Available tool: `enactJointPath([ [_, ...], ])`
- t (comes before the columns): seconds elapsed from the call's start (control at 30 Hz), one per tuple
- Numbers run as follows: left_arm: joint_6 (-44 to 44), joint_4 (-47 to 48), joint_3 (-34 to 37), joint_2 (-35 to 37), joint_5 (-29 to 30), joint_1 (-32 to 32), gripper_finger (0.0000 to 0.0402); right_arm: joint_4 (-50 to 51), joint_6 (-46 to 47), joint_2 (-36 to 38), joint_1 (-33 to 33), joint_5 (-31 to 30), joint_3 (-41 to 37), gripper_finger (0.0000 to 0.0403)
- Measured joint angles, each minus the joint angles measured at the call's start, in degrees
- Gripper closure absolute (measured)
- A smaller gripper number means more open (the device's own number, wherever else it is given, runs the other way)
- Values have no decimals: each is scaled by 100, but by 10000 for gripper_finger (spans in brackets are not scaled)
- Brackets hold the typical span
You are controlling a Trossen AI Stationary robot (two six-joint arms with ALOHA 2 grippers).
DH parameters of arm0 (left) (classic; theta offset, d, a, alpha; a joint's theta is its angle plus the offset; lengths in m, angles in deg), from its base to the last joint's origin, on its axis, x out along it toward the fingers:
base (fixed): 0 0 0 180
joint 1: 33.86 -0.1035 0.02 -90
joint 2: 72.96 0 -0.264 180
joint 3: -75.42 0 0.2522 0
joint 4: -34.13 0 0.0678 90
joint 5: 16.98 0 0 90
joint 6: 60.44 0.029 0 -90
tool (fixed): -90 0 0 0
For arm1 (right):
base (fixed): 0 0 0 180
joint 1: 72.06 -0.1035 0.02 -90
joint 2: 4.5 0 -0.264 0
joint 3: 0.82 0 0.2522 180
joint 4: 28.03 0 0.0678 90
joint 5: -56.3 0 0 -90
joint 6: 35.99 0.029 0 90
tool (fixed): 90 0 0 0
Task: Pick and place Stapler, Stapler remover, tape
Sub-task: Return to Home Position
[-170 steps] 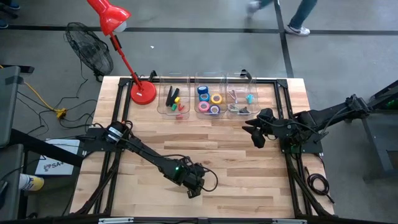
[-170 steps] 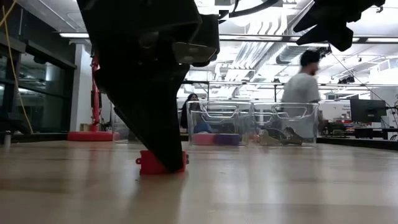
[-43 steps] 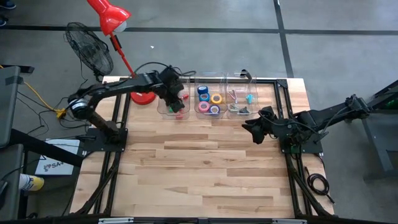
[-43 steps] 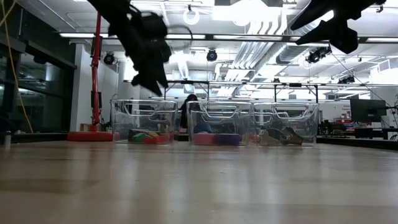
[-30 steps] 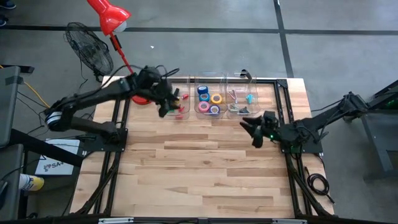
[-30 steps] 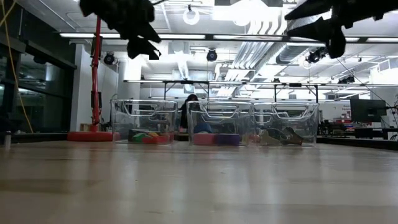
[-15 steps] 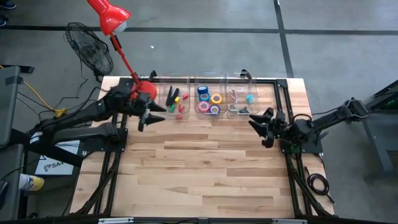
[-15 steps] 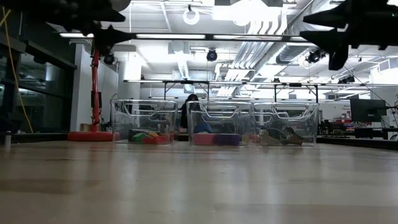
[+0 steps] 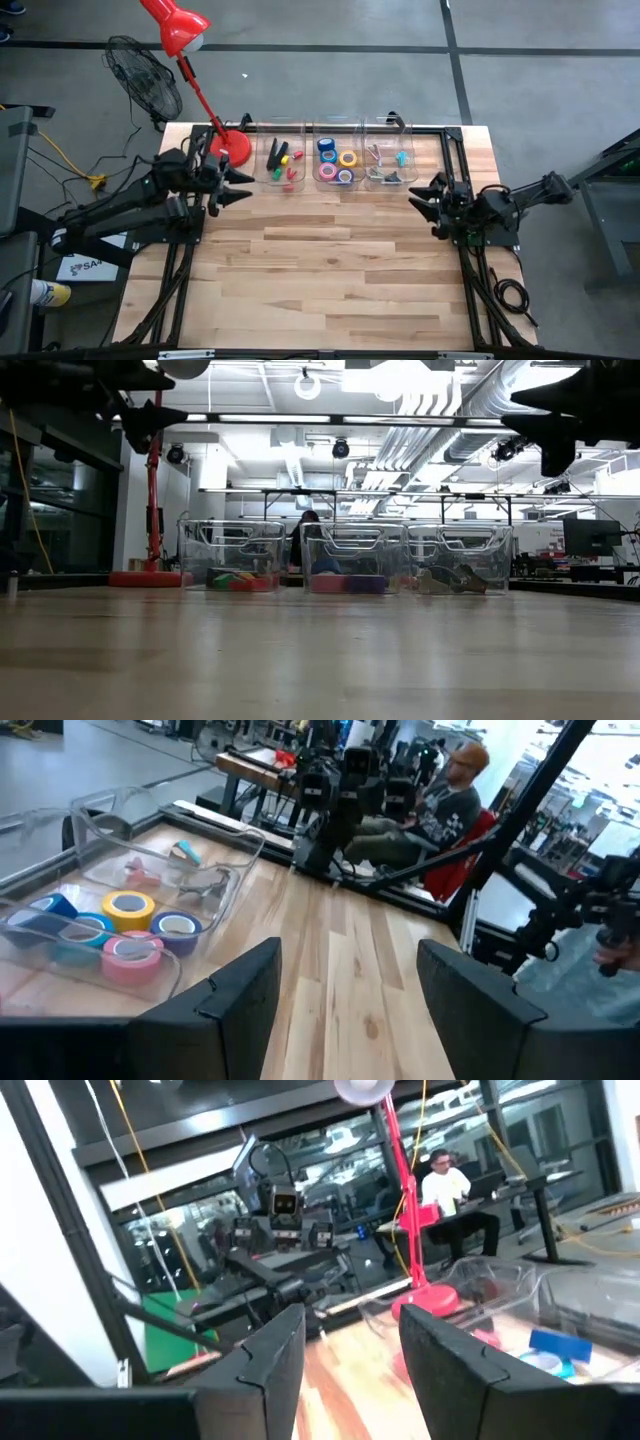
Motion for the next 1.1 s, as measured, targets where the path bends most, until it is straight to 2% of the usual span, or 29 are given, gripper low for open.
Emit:
enactJointPath([
  [0.1,-100,6,86,132,61,0,172,753,160,571,0,37,0,247],
  [0.17,-110,12,128,188,77,0,172,930,168,571,10,48,7,247],
  [0.63,-111,-4,150,209,564,0,172,1035,433,577,821,1040,9,247],
  [0.77,-102,-106,462,215,786,0,172,1013,534,577,1141,1440,9,247],
  [1.0,-518,-1452,1236,222,595,23,172,1015,690,573,1594,1742,9,247],
  [1.1,-548,-1592,1391,220,700,175,172,1013,708,573,1759,1883,9,247],
])
